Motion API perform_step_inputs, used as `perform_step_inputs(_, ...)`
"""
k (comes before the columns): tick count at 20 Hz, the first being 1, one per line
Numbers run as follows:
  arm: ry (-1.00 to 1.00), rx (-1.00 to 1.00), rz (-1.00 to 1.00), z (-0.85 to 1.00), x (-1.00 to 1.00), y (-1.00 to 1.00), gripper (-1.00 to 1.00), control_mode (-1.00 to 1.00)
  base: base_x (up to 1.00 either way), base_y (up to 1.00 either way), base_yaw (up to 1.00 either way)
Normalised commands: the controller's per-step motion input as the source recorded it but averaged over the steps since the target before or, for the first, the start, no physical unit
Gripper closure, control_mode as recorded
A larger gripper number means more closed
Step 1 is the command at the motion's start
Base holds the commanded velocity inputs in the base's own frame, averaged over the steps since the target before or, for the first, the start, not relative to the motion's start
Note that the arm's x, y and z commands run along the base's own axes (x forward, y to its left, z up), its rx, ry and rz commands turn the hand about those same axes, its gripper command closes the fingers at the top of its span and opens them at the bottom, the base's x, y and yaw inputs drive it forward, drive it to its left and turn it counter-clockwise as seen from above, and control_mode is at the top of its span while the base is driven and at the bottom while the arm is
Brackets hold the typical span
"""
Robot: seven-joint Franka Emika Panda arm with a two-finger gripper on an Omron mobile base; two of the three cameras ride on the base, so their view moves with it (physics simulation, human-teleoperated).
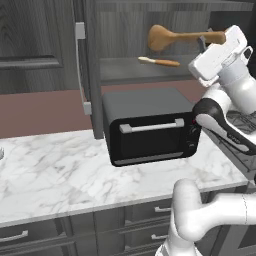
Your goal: Organize the utensils by type. Pick up the wooden spoons from the counter and place them in the open cabinet. Then pick up the metallic utensils from the counter and place them in the open drawer.
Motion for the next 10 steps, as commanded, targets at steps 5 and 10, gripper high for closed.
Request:
perform_step_inputs(5,0.05,-0.17,-0.09,0.08,-0.01,-0.24,1.00,-1.00,0.00,0.00,0.00)
perform_step_inputs(10,0.33,0.00,-0.19,-0.03,-0.12,-0.20,1.00,-1.00,0.00,0.00,0.00)
